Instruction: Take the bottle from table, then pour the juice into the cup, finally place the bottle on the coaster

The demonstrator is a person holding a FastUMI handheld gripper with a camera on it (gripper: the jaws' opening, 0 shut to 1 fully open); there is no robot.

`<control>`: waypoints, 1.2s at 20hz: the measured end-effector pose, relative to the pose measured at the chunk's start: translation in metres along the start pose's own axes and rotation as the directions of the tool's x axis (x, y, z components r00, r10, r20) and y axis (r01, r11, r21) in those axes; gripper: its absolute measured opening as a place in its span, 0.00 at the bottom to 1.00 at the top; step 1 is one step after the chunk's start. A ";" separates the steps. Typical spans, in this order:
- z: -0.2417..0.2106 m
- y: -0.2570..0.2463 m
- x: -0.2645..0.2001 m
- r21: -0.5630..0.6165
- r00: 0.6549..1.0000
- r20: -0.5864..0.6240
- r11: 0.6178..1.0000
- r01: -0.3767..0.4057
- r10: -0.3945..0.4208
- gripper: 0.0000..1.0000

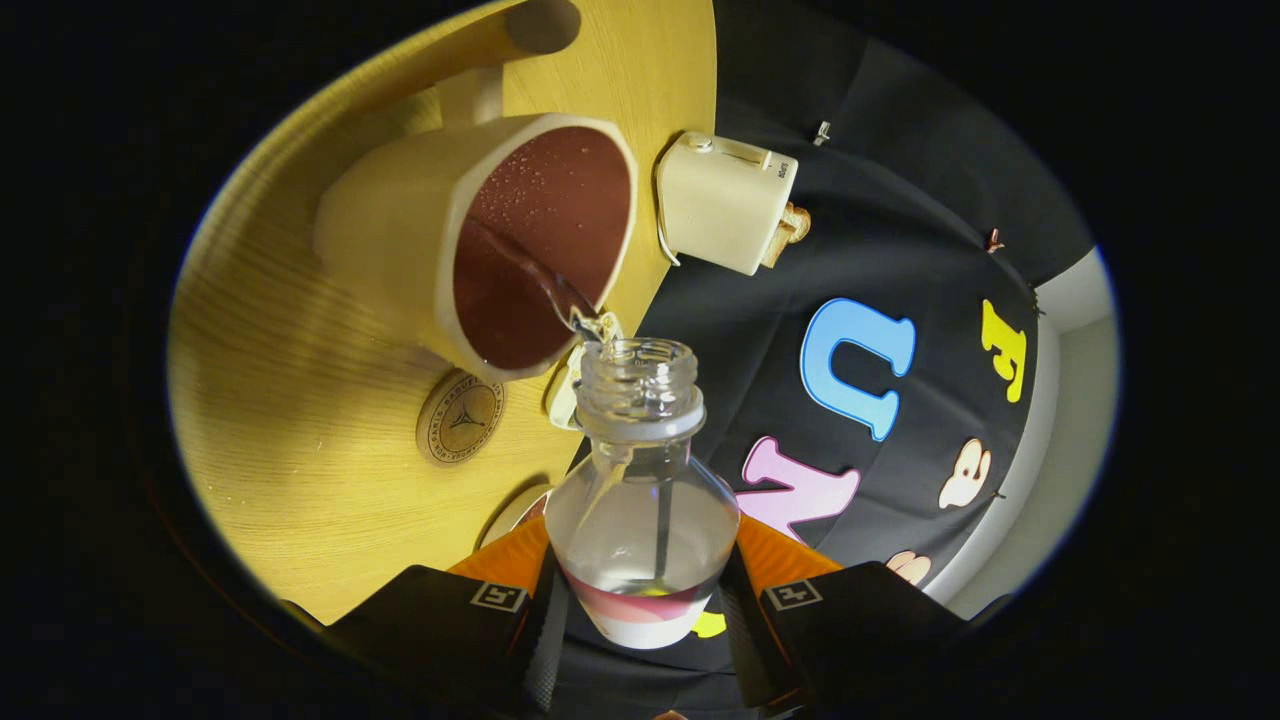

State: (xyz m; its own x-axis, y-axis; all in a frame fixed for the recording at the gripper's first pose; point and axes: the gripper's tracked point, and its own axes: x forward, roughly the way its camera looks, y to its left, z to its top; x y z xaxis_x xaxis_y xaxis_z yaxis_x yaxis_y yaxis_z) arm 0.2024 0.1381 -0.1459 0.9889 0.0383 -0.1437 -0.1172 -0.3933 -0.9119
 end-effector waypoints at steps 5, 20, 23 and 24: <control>-0.005 -0.004 -0.002 -0.031 1.000 0.006 0.999 0.023 -0.022 0.71; 0.004 -0.016 0.000 -0.134 0.997 0.054 0.990 0.053 -0.047 0.71; 0.006 -0.016 0.001 -0.163 0.997 0.069 0.985 0.046 -0.036 0.71; 0.008 -0.018 0.002 -0.176 0.997 0.074 0.983 0.050 -0.037 0.71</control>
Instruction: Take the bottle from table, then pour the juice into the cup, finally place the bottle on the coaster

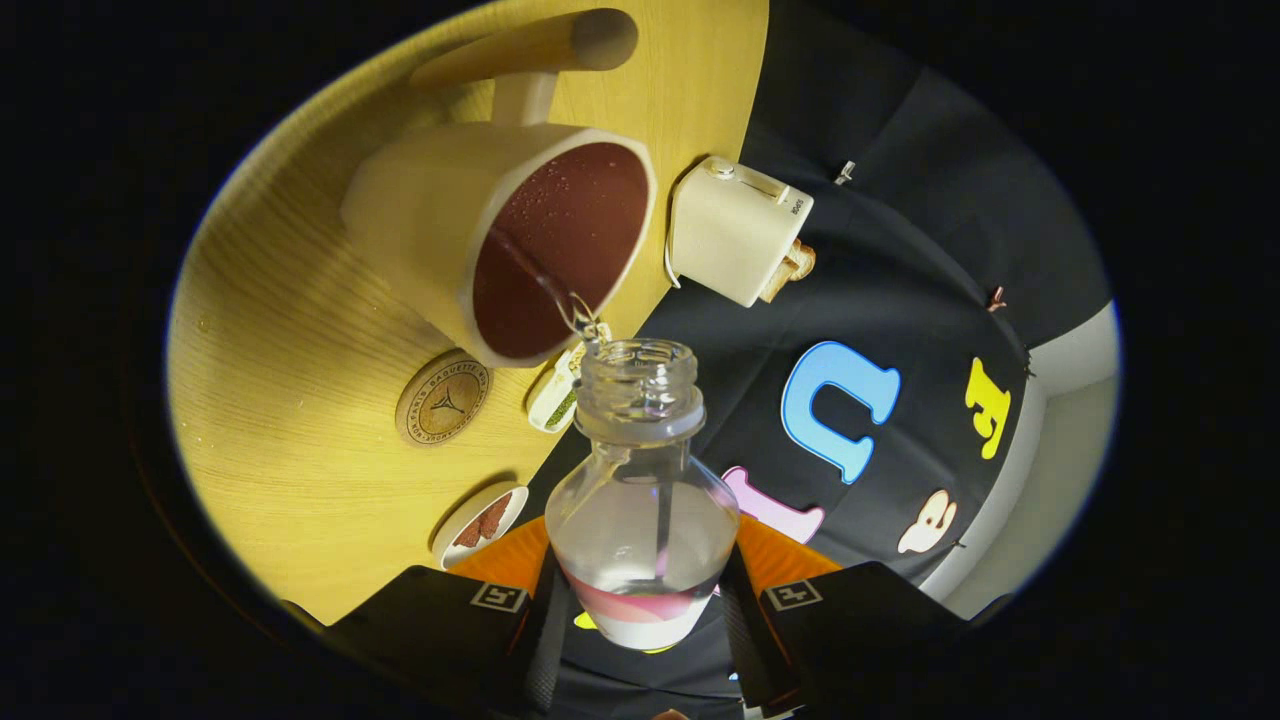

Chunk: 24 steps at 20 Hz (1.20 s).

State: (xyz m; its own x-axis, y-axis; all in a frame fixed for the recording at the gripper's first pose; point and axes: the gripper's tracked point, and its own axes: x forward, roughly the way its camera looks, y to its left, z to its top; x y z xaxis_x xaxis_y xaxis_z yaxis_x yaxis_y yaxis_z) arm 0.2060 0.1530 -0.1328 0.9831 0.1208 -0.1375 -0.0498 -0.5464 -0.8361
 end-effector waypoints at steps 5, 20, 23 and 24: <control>-0.005 -0.006 0.006 -0.045 1.000 0.011 0.999 0.006 -0.005 0.71; 0.013 -0.020 0.016 -0.170 0.998 0.062 0.985 0.001 0.010 0.71; 0.014 -0.024 0.019 -0.195 0.998 0.070 0.981 0.009 0.005 0.70; 0.016 -0.027 0.021 -0.203 0.997 0.076 0.979 0.014 0.001 0.70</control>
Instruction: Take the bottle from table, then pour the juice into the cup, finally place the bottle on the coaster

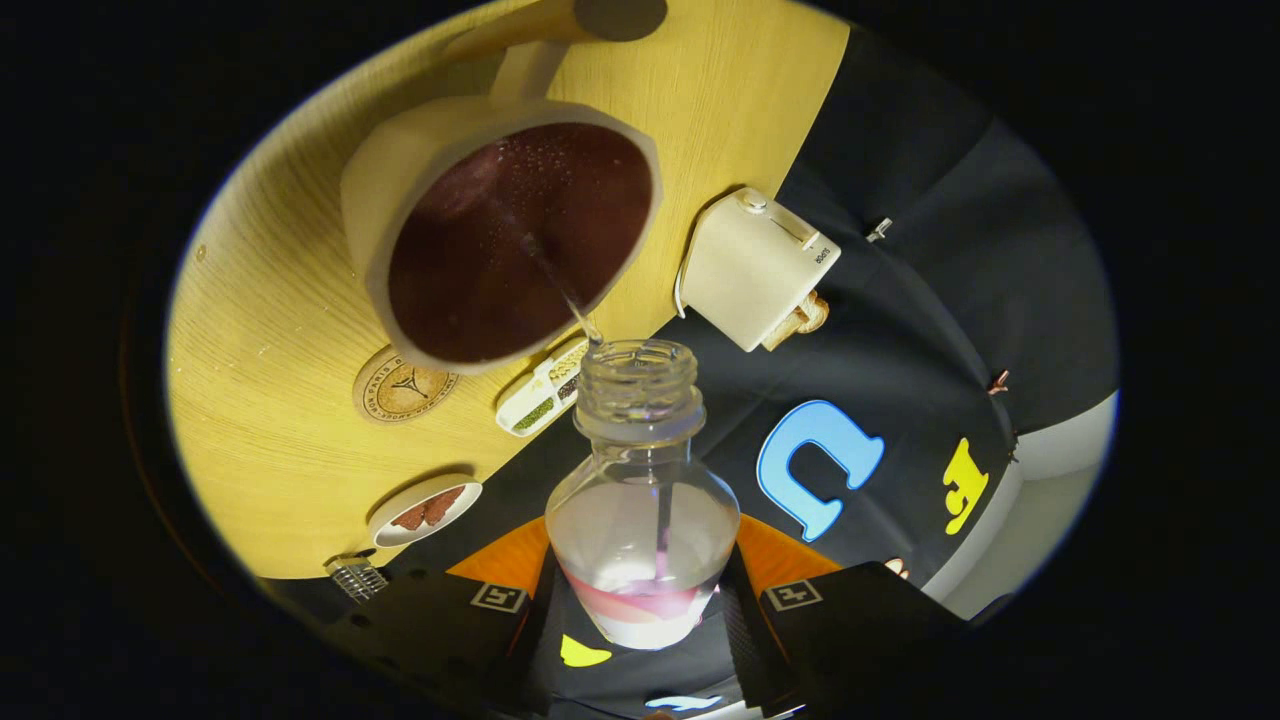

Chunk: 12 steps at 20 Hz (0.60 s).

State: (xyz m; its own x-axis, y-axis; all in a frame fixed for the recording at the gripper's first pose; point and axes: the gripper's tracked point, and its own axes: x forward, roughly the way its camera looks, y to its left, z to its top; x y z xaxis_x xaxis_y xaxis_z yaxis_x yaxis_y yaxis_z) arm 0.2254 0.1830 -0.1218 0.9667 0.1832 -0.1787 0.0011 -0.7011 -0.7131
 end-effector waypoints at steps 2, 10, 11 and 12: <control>0.002 -0.003 0.000 -0.013 1.000 0.009 1.000 0.006 -0.006 0.71; 0.003 -0.001 -0.001 -0.024 1.000 0.019 1.000 0.004 -0.003 0.71; 0.002 -0.001 -0.001 -0.023 1.000 0.018 1.000 0.002 -0.002 0.71; 0.001 0.000 0.000 -0.023 1.000 0.017 1.000 0.001 -0.001 0.71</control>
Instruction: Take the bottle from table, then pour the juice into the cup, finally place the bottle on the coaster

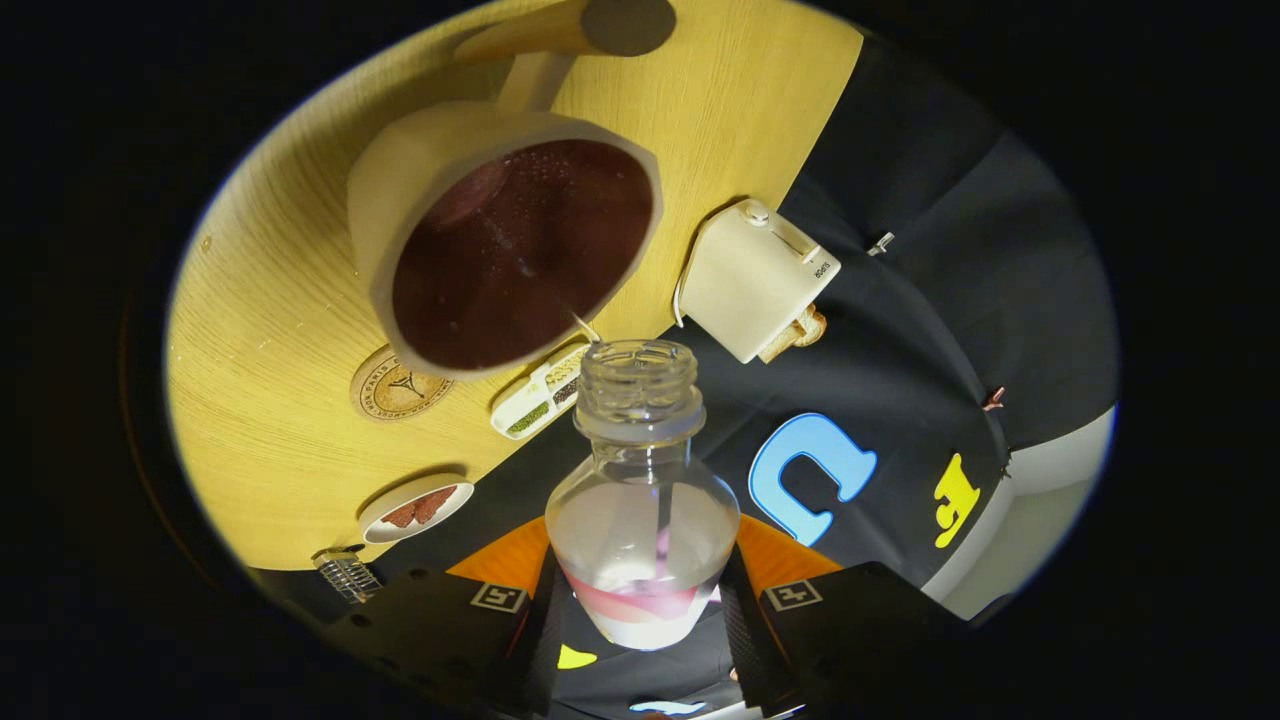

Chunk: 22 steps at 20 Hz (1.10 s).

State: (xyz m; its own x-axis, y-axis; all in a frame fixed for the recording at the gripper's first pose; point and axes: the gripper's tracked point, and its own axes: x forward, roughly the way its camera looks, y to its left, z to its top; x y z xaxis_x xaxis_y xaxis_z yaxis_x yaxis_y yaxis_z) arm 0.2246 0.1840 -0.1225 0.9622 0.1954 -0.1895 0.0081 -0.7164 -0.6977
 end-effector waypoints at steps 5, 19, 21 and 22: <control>0.000 0.001 -0.002 0.005 1.000 0.002 1.000 0.000 0.000 0.71; 0.000 0.005 -0.009 0.185 1.000 0.008 0.982 0.026 -0.028 0.71; -0.005 0.006 -0.014 0.264 1.000 -0.002 0.964 0.026 -0.026 0.71; -0.009 0.004 -0.016 0.308 0.999 -0.010 0.951 0.032 -0.031 0.71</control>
State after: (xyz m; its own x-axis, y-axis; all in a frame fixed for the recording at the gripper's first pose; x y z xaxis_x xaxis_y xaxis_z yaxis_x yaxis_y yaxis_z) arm 0.2119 0.1720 -0.1163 0.9641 0.2108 -0.1613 -0.0452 -0.4685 -0.8823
